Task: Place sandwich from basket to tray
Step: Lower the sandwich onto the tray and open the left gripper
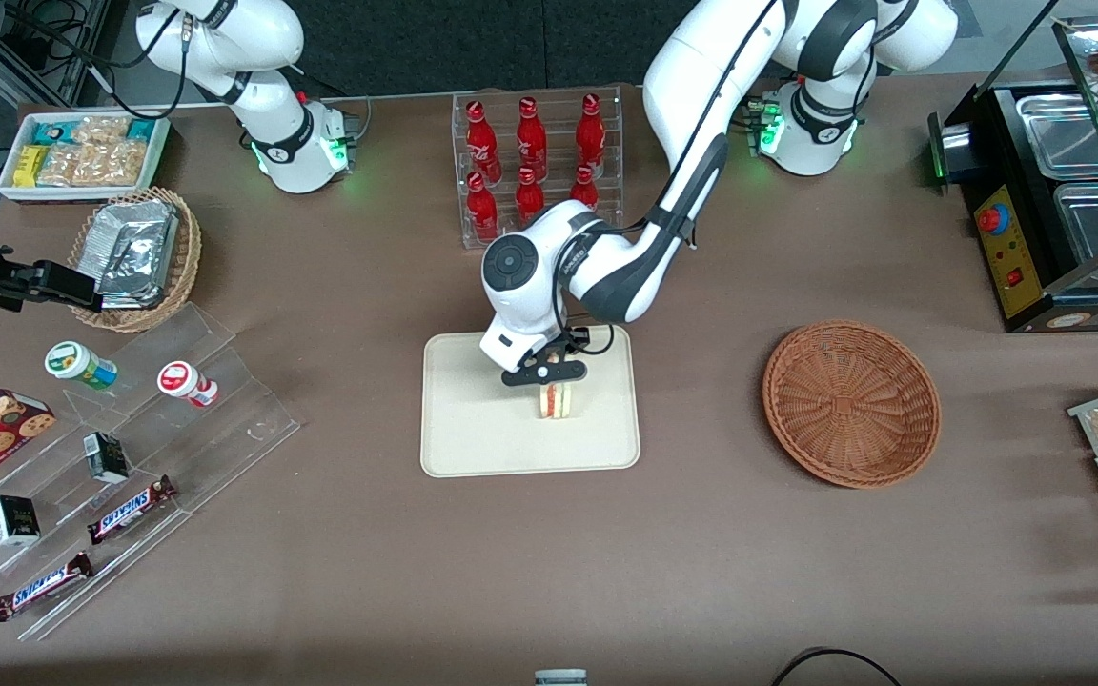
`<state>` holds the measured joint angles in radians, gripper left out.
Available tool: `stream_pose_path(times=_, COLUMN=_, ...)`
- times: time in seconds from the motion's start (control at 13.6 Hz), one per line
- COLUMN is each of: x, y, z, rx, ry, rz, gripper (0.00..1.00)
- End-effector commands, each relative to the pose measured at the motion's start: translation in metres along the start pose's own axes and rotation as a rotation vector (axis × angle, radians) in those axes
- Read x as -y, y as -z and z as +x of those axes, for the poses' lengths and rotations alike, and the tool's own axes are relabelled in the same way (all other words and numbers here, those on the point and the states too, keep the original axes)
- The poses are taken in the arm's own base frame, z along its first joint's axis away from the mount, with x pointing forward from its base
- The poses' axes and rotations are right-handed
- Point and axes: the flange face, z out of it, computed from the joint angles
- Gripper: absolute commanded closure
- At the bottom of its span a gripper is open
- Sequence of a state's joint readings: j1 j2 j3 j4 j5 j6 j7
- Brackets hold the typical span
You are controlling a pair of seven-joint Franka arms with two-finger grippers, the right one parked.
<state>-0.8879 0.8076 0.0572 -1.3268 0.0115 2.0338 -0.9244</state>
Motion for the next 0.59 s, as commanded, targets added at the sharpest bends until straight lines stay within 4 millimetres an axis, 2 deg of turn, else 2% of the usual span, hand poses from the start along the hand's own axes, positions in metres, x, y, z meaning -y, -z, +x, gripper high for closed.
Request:
stream_pose_path(times=0.0, x=-0.007, y=-0.003, z=0.005, rx=-0.036, ry=-0.015, rz=-0.009, gripper=1.0)
stream_pose_path(times=0.07, x=-0.007, y=-0.003, z=0.005, rx=-0.037, ry=-0.011, rz=-0.01, gripper=0.92)
stream_pose_path(times=0.15, x=-0.005, y=-0.002, z=0.008, rx=-0.037, ry=-0.007, rz=-0.012, gripper=0.34)
stream_pose_path(times=0.22, x=-0.005, y=0.001, z=0.009, rx=-0.04, ry=-0.003, rz=-0.013, gripper=0.04)
stream_pose_path(times=0.37, x=-0.003, y=0.012, z=0.011, rx=-0.044, ry=0.004, rz=-0.022, gripper=0.01)
stream_pose_path(times=0.51, x=0.006, y=0.054, z=0.013, rx=-0.051, ry=0.033, rz=-0.035, gripper=0.01)
